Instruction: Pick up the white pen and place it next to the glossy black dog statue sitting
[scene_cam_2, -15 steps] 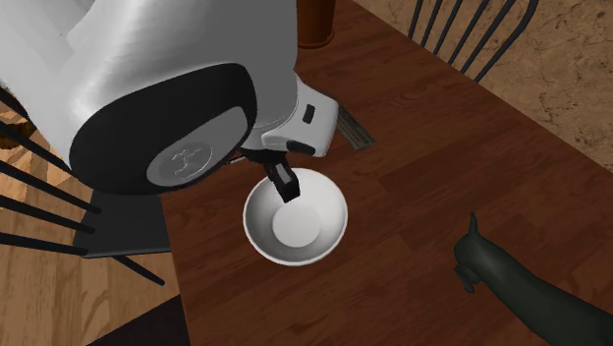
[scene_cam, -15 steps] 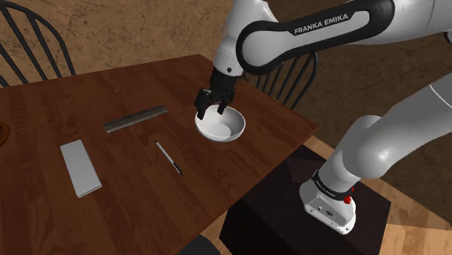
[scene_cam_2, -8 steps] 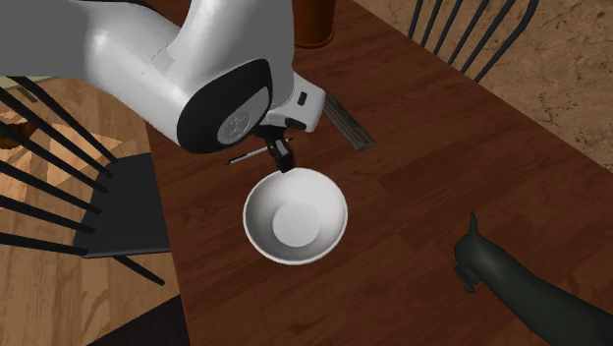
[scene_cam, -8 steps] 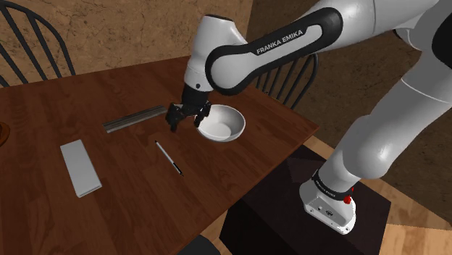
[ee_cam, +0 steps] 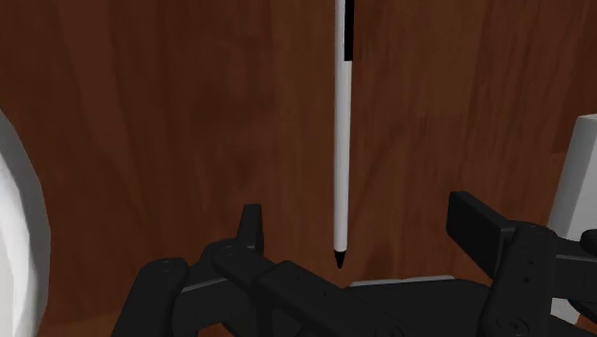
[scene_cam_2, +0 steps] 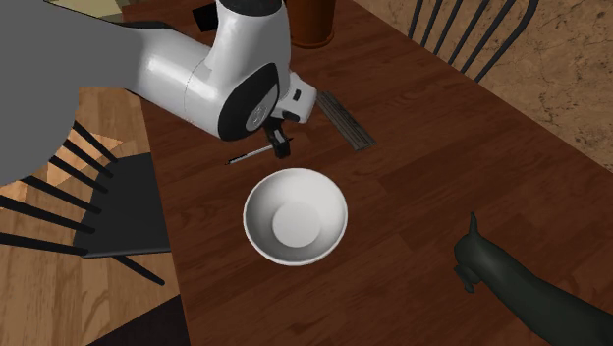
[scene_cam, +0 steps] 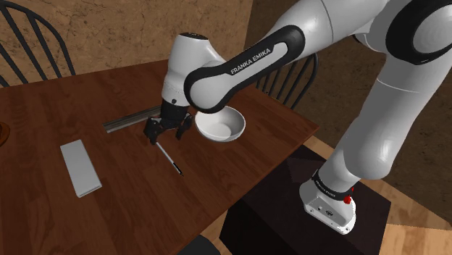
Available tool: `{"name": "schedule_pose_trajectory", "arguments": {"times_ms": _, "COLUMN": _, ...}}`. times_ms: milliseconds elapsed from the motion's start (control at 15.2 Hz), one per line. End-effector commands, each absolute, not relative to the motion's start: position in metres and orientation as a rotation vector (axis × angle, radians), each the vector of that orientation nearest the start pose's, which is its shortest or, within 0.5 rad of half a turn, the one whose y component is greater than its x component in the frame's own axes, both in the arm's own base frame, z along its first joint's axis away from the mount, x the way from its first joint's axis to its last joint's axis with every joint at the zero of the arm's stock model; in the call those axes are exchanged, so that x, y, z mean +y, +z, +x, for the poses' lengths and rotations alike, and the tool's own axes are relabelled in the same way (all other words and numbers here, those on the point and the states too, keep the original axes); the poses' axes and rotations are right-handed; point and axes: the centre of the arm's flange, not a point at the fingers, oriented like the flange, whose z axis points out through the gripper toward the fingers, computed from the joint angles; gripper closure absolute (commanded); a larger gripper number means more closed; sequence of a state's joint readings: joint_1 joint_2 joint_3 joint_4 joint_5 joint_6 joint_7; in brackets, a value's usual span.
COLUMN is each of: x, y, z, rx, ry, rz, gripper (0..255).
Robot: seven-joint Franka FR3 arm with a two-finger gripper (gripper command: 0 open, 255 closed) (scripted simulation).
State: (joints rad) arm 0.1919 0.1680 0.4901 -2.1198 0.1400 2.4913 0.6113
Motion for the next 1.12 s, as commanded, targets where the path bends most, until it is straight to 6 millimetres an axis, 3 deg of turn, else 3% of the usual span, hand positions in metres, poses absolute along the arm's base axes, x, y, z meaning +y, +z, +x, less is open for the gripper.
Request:
{"name": "schedule_pose_trajectory", "arguments": {"times_ms": 0, "x": 0.367, "y": 0.355, "z": 0.460, "rx": 0.067, "ry": -0.101, "rz": -2.867, "gripper": 0}}
{"name": "schedule_pose_trajectory", "arguments": {"times_ms": 198, "x": 0.372, "y": 0.337, "z": 0.461, "rx": 0.067, "ry": -0.101, "rz": -2.867, "gripper": 0}}
{"name": "schedule_pose_trajectory", "arguments": {"times_ms": 726, "x": 0.372, "y": 0.337, "z": 0.461, "rx": 0.067, "ry": -0.101, "rz": -2.867, "gripper": 0}}
{"name": "schedule_pose_trajectory", "arguments": {"times_ms": 792, "x": 0.372, "y": 0.337, "z": 0.461, "rx": 0.067, "ry": -0.101, "rz": -2.867, "gripper": 255}}
{"name": "schedule_pose_trajectory", "arguments": {"times_ms": 1056, "x": 0.372, "y": 0.337, "z": 0.461, "rx": 0.067, "ry": -0.101, "rz": -2.867, "gripper": 255}}
